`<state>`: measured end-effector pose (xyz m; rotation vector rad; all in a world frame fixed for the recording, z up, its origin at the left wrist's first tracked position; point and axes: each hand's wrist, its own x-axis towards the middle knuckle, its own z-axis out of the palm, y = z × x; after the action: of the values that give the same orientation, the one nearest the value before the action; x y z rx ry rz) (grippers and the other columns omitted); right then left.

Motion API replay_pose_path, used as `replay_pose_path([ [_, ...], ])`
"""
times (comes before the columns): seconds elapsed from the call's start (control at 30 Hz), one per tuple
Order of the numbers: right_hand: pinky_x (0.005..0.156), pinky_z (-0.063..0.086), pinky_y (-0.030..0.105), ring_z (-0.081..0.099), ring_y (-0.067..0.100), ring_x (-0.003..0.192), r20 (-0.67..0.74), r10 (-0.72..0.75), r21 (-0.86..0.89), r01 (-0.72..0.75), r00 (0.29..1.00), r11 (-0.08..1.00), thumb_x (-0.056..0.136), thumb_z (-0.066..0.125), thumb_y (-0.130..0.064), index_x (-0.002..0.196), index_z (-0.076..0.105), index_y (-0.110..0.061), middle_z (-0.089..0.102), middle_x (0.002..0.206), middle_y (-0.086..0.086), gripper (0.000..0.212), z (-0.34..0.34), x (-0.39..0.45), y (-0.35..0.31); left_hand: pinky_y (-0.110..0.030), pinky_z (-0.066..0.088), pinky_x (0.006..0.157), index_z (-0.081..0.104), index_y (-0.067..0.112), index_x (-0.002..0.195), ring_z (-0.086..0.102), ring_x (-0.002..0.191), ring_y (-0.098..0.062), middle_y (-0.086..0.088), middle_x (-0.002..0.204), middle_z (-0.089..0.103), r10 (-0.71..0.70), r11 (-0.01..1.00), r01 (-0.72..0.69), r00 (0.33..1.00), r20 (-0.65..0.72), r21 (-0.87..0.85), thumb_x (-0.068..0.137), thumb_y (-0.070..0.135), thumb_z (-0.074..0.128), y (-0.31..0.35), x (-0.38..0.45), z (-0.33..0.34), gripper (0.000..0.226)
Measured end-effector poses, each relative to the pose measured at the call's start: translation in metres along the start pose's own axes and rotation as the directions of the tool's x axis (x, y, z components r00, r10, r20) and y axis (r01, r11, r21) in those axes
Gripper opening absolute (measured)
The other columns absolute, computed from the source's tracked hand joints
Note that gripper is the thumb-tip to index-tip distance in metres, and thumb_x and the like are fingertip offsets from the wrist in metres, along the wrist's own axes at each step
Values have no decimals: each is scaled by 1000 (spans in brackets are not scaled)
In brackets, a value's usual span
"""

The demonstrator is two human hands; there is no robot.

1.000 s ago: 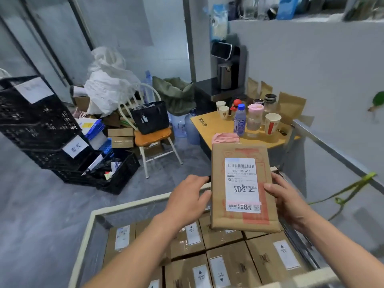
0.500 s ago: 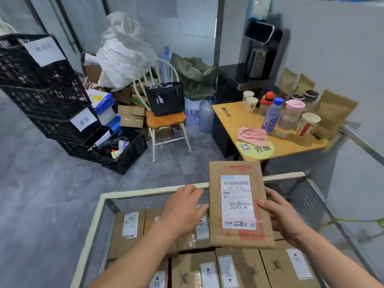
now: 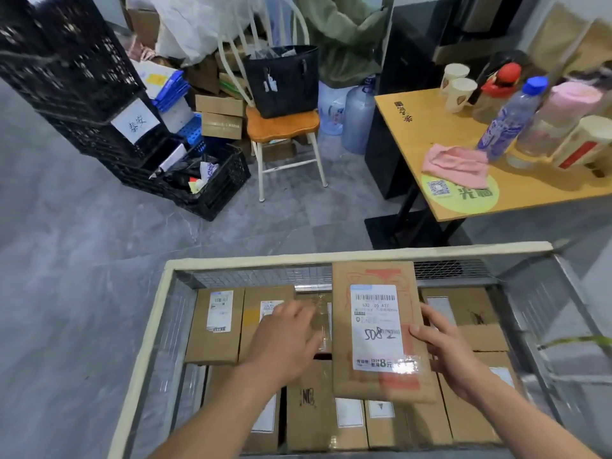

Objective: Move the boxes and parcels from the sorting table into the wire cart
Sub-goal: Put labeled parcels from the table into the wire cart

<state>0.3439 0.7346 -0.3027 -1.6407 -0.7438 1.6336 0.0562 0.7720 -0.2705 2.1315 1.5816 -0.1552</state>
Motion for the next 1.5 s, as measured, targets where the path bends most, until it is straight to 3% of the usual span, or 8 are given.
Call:
replay_pose_path([
  [0.2, 90, 54, 50, 73, 24, 103, 14, 148, -19, -148, 989, 989, 46, 82, -56, 118, 61, -53, 78, 107, 1, 75, 6, 63, 68, -35, 29, 118, 29, 24, 156, 27, 146, -17, 3, 160, 31, -94, 995, 95, 989, 116, -5, 106, 44, 36, -24, 15, 62, 55],
  [0.37, 88, 47, 44, 70, 21, 108, 27, 249, -87, -246, 968, 965, 82, 79, -33, 126, 56, -51, 78, 105, -3, 53, 19, 115, 122, -38, 33, 117, 32, 21, 154, 31, 145, -20, -2, 159, 33, -162, 987, 158, 964, 212, 36, 105, 40, 39, -49, 34, 119, 53],
  [0.53, 94, 51, 45, 72, 26, 104, 45, 291, -131, -283, 956, 950, 88, 74, -28, 133, 53, -46, 79, 105, -1, 53, 31, 171, 164, -41, 34, 117, 30, 20, 155, 26, 148, -22, -4, 161, 30, -191, 981, 180, 947, 257, 68, 101, 43, 45, -78, 60, 165, 60],
  [0.8, 44, 45, 17, 65, 3, 54, 44, 309, -85, -304, 950, 949, 91, 70, -13, 146, 47, -23, 71, 89, 2, 60, 51, 252, 201, -50, 13, 125, 17, 21, 159, 1, 155, -29, -4, 167, 12, -197, 980, 192, 943, 269, 47, 99, 48, 49, -108, 104, 226, 74],
  [1.03, 102, 47, 44, 54, 17, 124, 8, 281, 12, -281, 960, 960, 98, 62, -14, 155, 37, -28, 58, 136, -12, 64, 79, 282, 206, -53, 18, 123, 20, 18, 157, -2, 153, -24, -3, 166, 7, -174, 984, 160, 948, 265, 73, 94, 46, 53, -112, 122, 258, 76],
  [1.2, 84, 51, 29, 60, 3, 110, 49, 262, -29, -261, 964, 965, 101, 51, -7, 147, 43, -33, 64, 134, -5, 53, 87, 275, 199, -50, 15, 123, 13, 19, 160, -7, 155, -26, -3, 167, -2, -174, 984, 158, 940, 292, 78, 96, 44, 55, -106, 121, 253, 80],
  [1.37, 53, 43, 1, 61, -18, 62, 51, 185, -216, -170, 982, 962, 103, 50, -1, 126, 46, -32, 57, 89, -24, 39, 93, 244, 162, -52, 25, 120, 24, 21, 155, 4, 153, -24, -3, 164, 13, -178, 984, 161, 945, 274, 82, 94, 43, 56, -102, 117, 237, 72],
  [1.5, 82, 43, 20, 60, 9, 100, 59, 66, -516, -26, 996, 856, 102, 59, -22, 151, 45, -25, 66, 123, -8, 51, 87, 219, 140, -52, 23, 122, 29, 19, 154, 7, 155, -27, -4, 166, 15, -193, 981, 176, 946, 259, 87, 97, 39, 54, -85, 112, 205, 66],
])
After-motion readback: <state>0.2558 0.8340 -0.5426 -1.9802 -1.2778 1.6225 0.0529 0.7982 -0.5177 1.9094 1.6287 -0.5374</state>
